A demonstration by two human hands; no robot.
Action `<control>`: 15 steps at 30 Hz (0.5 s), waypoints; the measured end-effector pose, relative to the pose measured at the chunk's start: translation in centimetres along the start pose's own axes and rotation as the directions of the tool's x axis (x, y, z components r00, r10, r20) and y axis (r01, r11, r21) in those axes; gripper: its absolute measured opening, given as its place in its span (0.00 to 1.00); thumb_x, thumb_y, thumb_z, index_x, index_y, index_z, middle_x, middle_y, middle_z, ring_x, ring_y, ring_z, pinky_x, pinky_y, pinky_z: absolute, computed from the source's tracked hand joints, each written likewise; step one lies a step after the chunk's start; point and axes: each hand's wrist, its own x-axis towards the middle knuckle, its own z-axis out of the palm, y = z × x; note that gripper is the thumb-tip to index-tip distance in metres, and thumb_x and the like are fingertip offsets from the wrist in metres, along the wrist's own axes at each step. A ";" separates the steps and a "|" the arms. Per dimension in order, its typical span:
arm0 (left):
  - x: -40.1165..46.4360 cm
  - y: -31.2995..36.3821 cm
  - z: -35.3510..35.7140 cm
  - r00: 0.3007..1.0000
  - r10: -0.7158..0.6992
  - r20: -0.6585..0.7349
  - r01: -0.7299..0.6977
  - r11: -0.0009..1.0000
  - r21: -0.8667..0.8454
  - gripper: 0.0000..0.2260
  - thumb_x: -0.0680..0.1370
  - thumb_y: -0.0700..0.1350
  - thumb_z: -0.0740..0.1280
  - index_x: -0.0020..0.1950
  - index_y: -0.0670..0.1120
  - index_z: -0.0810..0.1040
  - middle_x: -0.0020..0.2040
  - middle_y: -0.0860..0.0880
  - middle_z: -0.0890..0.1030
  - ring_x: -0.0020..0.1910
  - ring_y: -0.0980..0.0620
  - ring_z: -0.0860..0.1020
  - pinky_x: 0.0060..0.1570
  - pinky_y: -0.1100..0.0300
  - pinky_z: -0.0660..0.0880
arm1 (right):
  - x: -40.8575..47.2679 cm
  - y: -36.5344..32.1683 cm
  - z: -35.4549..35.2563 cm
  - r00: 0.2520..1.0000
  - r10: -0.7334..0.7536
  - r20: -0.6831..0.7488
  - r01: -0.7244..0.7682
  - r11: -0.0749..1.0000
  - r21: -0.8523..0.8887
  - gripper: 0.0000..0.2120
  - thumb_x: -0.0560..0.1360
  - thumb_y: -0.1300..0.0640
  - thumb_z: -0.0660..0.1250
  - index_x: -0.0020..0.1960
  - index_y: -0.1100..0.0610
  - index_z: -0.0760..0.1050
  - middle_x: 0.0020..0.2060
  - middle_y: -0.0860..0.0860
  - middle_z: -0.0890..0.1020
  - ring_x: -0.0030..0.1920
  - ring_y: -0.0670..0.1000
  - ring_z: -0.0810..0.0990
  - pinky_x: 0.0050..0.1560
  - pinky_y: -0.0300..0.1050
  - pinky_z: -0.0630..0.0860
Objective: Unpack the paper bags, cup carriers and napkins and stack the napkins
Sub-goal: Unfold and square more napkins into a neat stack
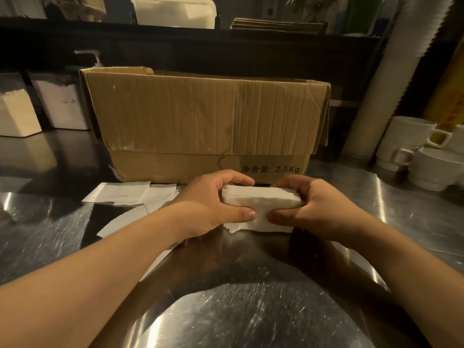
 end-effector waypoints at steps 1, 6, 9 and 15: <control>0.0 -0.1 0.0 1.000 -0.004 -0.010 0.004 1.000 -0.011 0.22 0.68 0.51 0.83 0.57 0.66 0.82 0.49 0.63 0.84 0.50 0.57 0.83 0.52 0.56 0.83 | 0.1 0.1 -0.1 1.000 0.002 0.001 -0.002 1.000 0.006 0.19 0.68 0.58 0.81 0.55 0.45 0.81 0.48 0.45 0.86 0.48 0.42 0.85 0.46 0.38 0.83; 0.1 -0.1 0.1 0.999 -0.005 -0.032 0.006 1.000 0.027 0.23 0.68 0.50 0.83 0.58 0.66 0.81 0.49 0.65 0.84 0.49 0.58 0.83 0.55 0.53 0.82 | 0.2 0.2 -0.3 0.999 0.026 -0.019 -0.027 0.999 -0.042 0.21 0.68 0.58 0.81 0.57 0.45 0.80 0.49 0.43 0.86 0.50 0.44 0.85 0.49 0.39 0.82; 0.1 0.0 -0.1 0.999 0.005 -0.050 -0.002 0.998 0.060 0.24 0.69 0.48 0.82 0.60 0.67 0.79 0.50 0.65 0.83 0.49 0.59 0.82 0.56 0.53 0.81 | 0.2 0.3 -0.3 0.997 0.019 -0.072 -0.025 0.997 -0.072 0.29 0.68 0.56 0.81 0.66 0.44 0.76 0.55 0.41 0.83 0.56 0.44 0.82 0.54 0.39 0.81; 0.0 0.2 -0.3 1.000 -0.026 0.012 0.026 0.998 0.054 0.32 0.69 0.51 0.82 0.69 0.67 0.73 0.60 0.63 0.80 0.58 0.56 0.79 0.60 0.53 0.80 | -0.5 -0.8 0.2 0.990 -0.099 0.103 0.131 0.922 -0.363 0.39 0.78 0.48 0.70 0.81 0.35 0.51 0.76 0.31 0.57 0.75 0.38 0.59 0.75 0.38 0.61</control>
